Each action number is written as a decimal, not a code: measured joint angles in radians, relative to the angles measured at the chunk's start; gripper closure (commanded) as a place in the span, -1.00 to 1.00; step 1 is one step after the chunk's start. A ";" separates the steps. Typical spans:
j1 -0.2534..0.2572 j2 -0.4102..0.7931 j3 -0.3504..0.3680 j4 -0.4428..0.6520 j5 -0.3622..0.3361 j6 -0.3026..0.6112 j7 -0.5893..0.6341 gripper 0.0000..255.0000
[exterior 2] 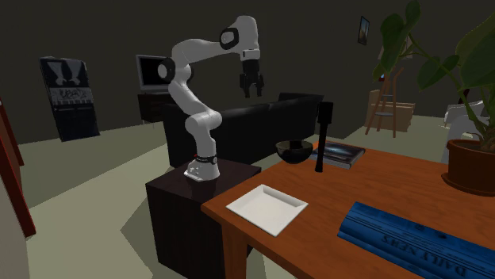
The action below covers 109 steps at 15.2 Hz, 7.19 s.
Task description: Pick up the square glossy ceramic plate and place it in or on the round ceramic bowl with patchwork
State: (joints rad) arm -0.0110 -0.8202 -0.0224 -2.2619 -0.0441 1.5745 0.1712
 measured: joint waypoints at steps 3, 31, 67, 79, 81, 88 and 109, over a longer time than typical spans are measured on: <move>0.009 -0.029 -0.031 -0.044 -0.022 0.016 -0.062 -1.00; 0.485 0.369 -1.049 -0.021 -0.370 0.575 -1.591 -1.00; 1.023 0.535 -1.613 0.055 -0.228 0.782 -1.937 -1.00; 0.987 0.504 -1.555 -0.038 -0.158 0.924 -1.949 -1.00; 0.995 0.504 -1.563 -0.039 -0.158 0.928 -1.948 -1.00; 0.997 0.504 -1.565 -0.039 -0.158 0.929 -1.948 1.00; 0.756 0.458 -1.282 0.040 -0.183 0.756 -1.906 1.00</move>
State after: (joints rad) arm 0.7450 -0.3621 -1.3047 -2.2222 -0.2270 2.3301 -1.7344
